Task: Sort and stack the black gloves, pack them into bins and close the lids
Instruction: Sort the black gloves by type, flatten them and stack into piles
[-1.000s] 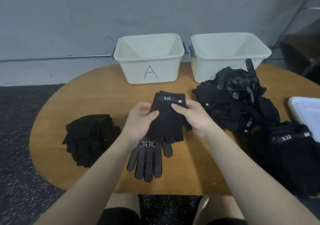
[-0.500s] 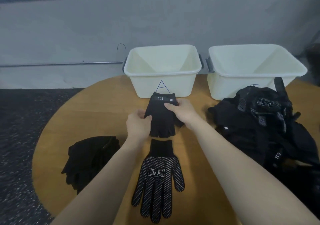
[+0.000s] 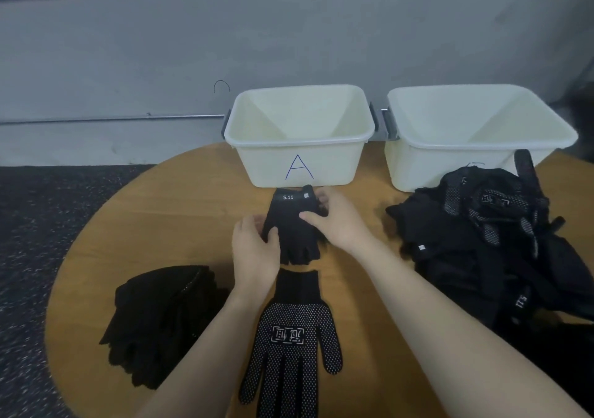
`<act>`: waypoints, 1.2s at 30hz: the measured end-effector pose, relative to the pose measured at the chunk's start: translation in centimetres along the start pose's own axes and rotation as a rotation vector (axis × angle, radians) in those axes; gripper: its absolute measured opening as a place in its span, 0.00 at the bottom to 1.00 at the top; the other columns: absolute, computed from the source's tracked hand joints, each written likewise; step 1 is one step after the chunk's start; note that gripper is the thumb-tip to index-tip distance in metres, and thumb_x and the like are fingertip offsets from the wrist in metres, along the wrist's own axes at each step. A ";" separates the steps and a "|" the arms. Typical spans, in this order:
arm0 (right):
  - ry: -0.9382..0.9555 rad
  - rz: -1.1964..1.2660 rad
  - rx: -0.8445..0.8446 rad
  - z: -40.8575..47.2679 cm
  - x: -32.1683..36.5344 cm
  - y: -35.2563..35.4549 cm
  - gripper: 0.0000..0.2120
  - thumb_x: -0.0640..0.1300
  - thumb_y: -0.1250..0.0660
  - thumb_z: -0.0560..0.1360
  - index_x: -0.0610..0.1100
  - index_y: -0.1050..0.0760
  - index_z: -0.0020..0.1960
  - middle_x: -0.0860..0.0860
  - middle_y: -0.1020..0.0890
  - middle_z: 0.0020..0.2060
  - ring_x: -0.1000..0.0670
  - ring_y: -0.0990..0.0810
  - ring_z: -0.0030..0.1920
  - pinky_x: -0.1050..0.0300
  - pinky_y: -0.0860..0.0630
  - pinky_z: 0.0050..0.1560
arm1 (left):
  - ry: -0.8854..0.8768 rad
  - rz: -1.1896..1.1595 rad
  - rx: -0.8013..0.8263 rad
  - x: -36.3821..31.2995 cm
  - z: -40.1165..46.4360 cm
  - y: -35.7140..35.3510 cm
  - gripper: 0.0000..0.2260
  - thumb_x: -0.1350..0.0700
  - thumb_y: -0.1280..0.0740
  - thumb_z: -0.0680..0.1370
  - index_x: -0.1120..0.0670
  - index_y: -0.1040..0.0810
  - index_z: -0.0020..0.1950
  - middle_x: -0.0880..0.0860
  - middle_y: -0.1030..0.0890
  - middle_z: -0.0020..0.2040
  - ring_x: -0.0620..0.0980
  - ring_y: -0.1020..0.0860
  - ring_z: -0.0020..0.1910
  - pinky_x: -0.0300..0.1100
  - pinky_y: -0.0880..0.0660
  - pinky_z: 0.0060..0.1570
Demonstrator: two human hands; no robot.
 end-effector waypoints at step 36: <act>-0.013 -0.509 -0.470 -17.6 -6.5 12.5 0.27 0.45 0.32 0.80 0.42 0.32 0.78 0.48 0.31 0.77 0.48 0.38 0.79 0.57 0.44 0.77 | -0.715 0.258 0.586 -14.1 -7.0 -11.8 0.26 0.48 0.36 0.84 0.50 0.36 0.81 0.50 0.27 0.74 0.49 0.25 0.69 0.46 0.27 0.68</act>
Point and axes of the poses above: each hand's wrist, its own z-axis towards the middle knuckle, its own y-axis out of the back of the hand, x = y × z, the point moved 4 cm from there along z, towards the middle knuckle
